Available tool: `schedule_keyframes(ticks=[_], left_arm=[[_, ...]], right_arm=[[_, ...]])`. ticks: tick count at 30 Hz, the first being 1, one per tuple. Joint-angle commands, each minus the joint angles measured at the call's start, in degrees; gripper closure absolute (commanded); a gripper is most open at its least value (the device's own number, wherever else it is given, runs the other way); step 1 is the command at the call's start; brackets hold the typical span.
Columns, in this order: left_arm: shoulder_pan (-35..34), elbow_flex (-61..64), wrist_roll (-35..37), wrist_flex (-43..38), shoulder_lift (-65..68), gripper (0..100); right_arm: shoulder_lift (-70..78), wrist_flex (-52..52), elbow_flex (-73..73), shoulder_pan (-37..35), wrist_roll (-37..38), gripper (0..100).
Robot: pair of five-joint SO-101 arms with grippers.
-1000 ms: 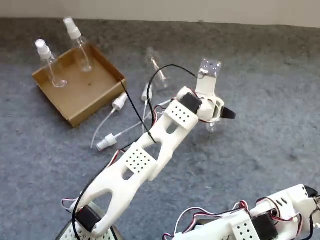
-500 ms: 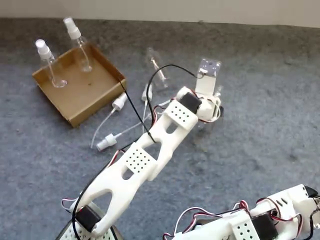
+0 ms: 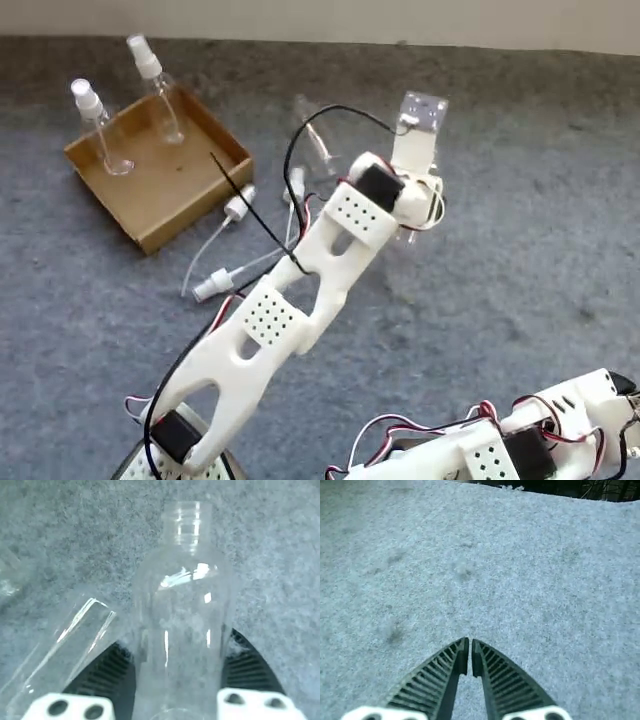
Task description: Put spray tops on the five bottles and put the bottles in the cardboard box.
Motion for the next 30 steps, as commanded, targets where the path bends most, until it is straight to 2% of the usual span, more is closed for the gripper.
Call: schedule_keyframes(ticks=[1,4,6,13,16,21,27,30], left_arm=[[0.6,-2.9,-12.9,8.9,-11.6,97],[0.4,-2.9,-21.2,12.4,-16.1,97],[0.0,-2.9,-24.2,13.3,-18.6,97],[-1.2,-2.8,-24.7,14.1,-27.8,97],[-1.2,-1.0,-24.7,14.3,-31.7,97],[-1.3,13.7,-24.8,14.3,-42.4,97],[-1.3,40.6,-25.3,14.2,-61.3,96],[-1.3,52.9,-31.2,14.1,-69.0,96]], right_arm=[[-0.7,0.1,10.2,0.7,0.0,98.3],[-0.7,0.1,10.2,0.4,0.0,98.3],[-0.7,0.1,10.2,0.3,0.0,98.3],[-0.7,-0.2,10.2,-0.1,0.0,98.3],[-0.7,-0.1,10.2,-4.5,0.0,98.3],[-0.7,-0.1,10.2,-14.2,0.0,98.3],[-0.7,-0.1,10.2,-29.1,0.0,98.3],[-0.7,-0.1,10.2,-37.6,0.0,98.3]])
